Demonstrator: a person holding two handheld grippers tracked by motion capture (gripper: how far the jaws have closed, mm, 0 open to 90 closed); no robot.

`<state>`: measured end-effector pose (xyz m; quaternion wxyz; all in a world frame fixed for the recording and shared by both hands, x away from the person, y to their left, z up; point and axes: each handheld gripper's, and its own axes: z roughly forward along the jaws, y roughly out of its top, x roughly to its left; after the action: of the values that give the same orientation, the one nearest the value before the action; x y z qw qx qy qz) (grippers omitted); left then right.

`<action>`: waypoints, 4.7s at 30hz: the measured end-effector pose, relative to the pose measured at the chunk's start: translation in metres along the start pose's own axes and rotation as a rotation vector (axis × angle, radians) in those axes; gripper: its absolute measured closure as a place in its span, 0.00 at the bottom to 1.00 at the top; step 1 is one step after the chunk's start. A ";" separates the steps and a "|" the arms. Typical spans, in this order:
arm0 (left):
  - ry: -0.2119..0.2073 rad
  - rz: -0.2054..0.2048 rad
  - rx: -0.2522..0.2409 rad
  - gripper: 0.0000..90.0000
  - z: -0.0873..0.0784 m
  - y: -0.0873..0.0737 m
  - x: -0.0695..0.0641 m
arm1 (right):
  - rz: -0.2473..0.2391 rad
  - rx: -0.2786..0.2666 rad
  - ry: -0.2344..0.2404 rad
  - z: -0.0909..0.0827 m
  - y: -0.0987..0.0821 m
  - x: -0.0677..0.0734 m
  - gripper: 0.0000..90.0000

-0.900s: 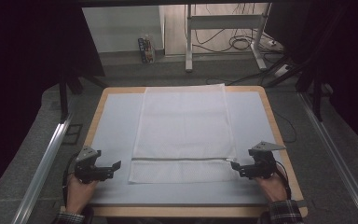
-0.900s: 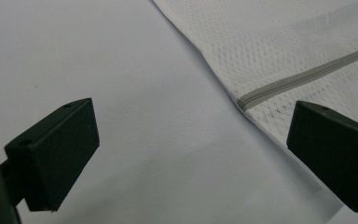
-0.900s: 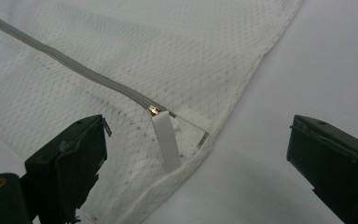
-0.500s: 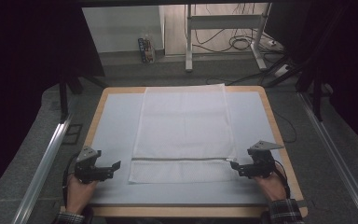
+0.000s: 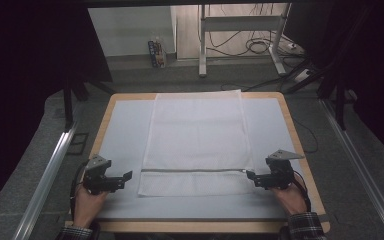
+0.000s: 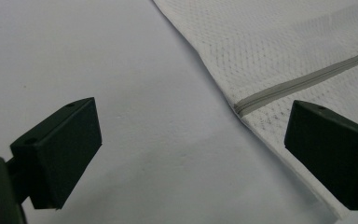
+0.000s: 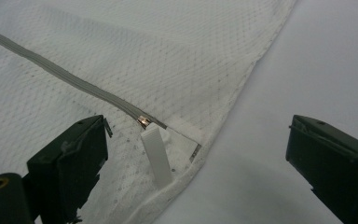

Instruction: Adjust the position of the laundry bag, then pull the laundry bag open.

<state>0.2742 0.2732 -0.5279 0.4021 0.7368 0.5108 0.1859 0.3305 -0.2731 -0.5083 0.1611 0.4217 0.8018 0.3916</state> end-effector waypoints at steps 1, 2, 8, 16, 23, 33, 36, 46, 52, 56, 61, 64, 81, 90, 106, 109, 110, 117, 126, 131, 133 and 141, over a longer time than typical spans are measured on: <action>0.009 0.006 0.007 0.03 0.001 0.002 -0.001 | 0.003 0.002 -0.003 0.001 0.000 0.000 0.05; 0.009 0.010 0.013 0.02 0.003 0.004 -0.003 | 0.003 0.002 -0.006 0.002 0.001 0.000 0.04; -0.023 0.046 0.005 0.02 0.014 0.017 -0.009 | 0.013 -0.008 -0.009 0.005 0.006 -0.001 0.02; -0.053 0.042 -0.020 0.15 0.039 0.037 -0.003 | 0.058 0.059 -0.031 0.018 0.022 -0.009 0.18; -0.045 0.089 -0.025 0.25 0.059 0.054 -0.005 | 0.066 0.075 -0.032 0.020 0.029 -0.012 0.28; -0.036 0.115 -0.018 0.36 0.080 0.066 -0.011 | 0.012 0.096 -0.085 0.038 0.045 -0.020 0.55; -0.025 0.107 -0.006 0.44 0.083 0.066 -0.008 | 0.011 0.106 -0.084 0.043 0.049 -0.021 0.62; 0.060 0.120 0.055 0.54 0.095 0.062 -0.004 | -0.022 0.138 -0.136 0.061 0.057 -0.023 0.66; 0.051 0.144 0.103 0.64 0.104 0.057 -0.009 | -0.018 0.160 -0.123 0.069 0.052 -0.024 0.72; 0.025 0.147 0.116 0.86 0.105 0.058 -0.016 | -0.012 0.172 -0.106 0.069 0.053 -0.022 0.90; 0.009 0.151 0.127 0.98 0.105 0.059 -0.017 | -0.031 0.182 -0.092 0.069 0.053 -0.020 0.98; -0.014 0.135 0.132 0.99 0.103 0.059 -0.015 | -0.037 0.187 -0.091 0.068 0.053 -0.020 0.98; -0.104 0.145 0.165 0.98 0.065 0.046 -0.024 | -0.106 0.186 -0.018 0.030 0.037 -0.002 0.98; -0.108 0.172 0.206 0.97 0.050 0.035 -0.029 | -0.120 0.211 0.005 0.024 0.031 0.012 0.97; -0.077 0.170 0.137 0.48 0.048 0.031 -0.034 | -0.135 0.185 0.029 0.013 0.019 0.017 0.58; -0.076 0.172 0.127 0.43 0.047 0.031 -0.033 | -0.139 0.172 0.021 0.012 0.019 0.016 0.53; -0.076 0.168 0.118 0.43 0.047 0.031 -0.033 | -0.135 0.169 0.020 0.011 0.018 0.016 0.52; -0.085 0.185 0.062 0.37 0.040 0.032 -0.037 | -0.121 0.146 0.018 0.003 0.013 0.016 0.46; -0.135 0.251 0.007 0.36 0.033 0.031 -0.050 | -0.112 0.128 0.030 -0.011 0.004 0.018 0.48; -0.156 0.292 0.013 0.36 0.032 0.029 -0.058 | -0.118 0.131 0.034 -0.024 -0.001 0.022 0.56; -0.161 0.296 0.011 0.36 0.032 0.029 -0.059 | -0.112 0.123 0.044 -0.028 -0.004 0.025 0.58; -0.206 0.302 0.018 0.34 0.034 0.026 -0.072 | -0.102 0.130 0.081 -0.047 -0.018 0.038 0.62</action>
<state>0.2837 0.1908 -0.5180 0.4132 0.8239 0.3520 0.1630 0.2706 -0.2723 -0.4893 0.1205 0.3736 0.8518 0.3469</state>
